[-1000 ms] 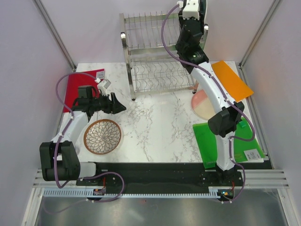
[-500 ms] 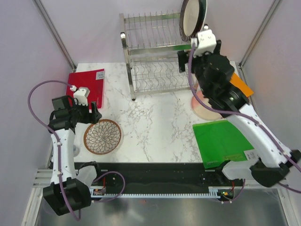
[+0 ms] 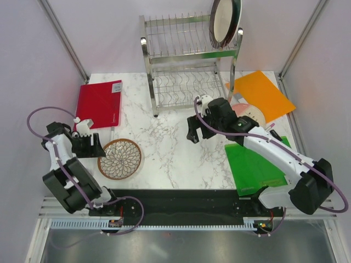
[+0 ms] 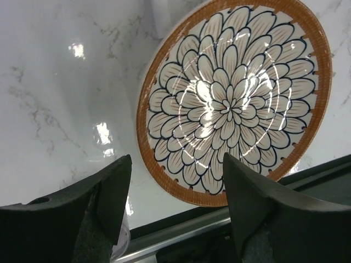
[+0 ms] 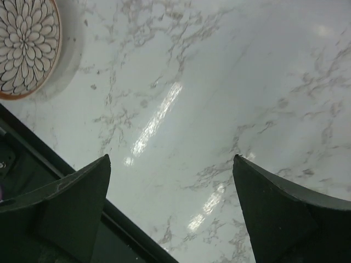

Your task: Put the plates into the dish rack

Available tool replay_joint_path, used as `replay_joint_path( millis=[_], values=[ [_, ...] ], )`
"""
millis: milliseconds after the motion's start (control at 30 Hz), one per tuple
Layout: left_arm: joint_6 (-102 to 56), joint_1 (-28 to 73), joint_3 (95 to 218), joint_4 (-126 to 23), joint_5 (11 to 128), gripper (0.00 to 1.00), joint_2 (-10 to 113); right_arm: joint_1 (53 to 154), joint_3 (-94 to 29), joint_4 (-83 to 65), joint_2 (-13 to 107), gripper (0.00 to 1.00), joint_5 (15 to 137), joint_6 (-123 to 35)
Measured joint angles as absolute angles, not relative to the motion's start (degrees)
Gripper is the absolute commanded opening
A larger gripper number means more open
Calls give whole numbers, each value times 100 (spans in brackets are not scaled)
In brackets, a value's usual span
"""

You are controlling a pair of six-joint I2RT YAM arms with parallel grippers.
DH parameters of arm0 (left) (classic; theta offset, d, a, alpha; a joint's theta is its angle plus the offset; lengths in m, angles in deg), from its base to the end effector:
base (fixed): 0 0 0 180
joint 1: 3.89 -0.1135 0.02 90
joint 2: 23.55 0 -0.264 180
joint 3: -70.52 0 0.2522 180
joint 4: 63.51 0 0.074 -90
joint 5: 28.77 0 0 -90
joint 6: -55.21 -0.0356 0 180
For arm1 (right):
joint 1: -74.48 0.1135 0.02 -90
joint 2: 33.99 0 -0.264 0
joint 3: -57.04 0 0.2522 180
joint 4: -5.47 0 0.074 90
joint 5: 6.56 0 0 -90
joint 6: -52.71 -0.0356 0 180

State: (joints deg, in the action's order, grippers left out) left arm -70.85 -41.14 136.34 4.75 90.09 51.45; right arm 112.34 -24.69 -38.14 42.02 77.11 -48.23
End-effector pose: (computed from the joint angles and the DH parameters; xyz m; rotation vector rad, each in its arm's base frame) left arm 0.1883 0.1216 0.2256 0.0474 2.6451 -0.3722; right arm 0.2293 0.1832 0.3276 -0.5937 2.2144 0.5783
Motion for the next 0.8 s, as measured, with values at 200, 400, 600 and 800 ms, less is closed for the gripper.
replay_joint_path(
  millis=[200,400,600,800],
  values=[
    [-7660,-4127,13970,779,9627,74,6002,11237,-1592,-3497,4311,98,7044,-5378],
    [-7891,-4127,13994,875,9765,74,6474,11234,-1326,-2778,4641,98,6642,-5773],
    [-7992,-4127,13929,879,9761,73,6476,11234,-1199,-2144,5238,98,6389,-6123],
    [-8167,-4138,13931,877,9564,73,6157,11234,-1186,-1851,5463,98,6303,-6237]
  ],
)
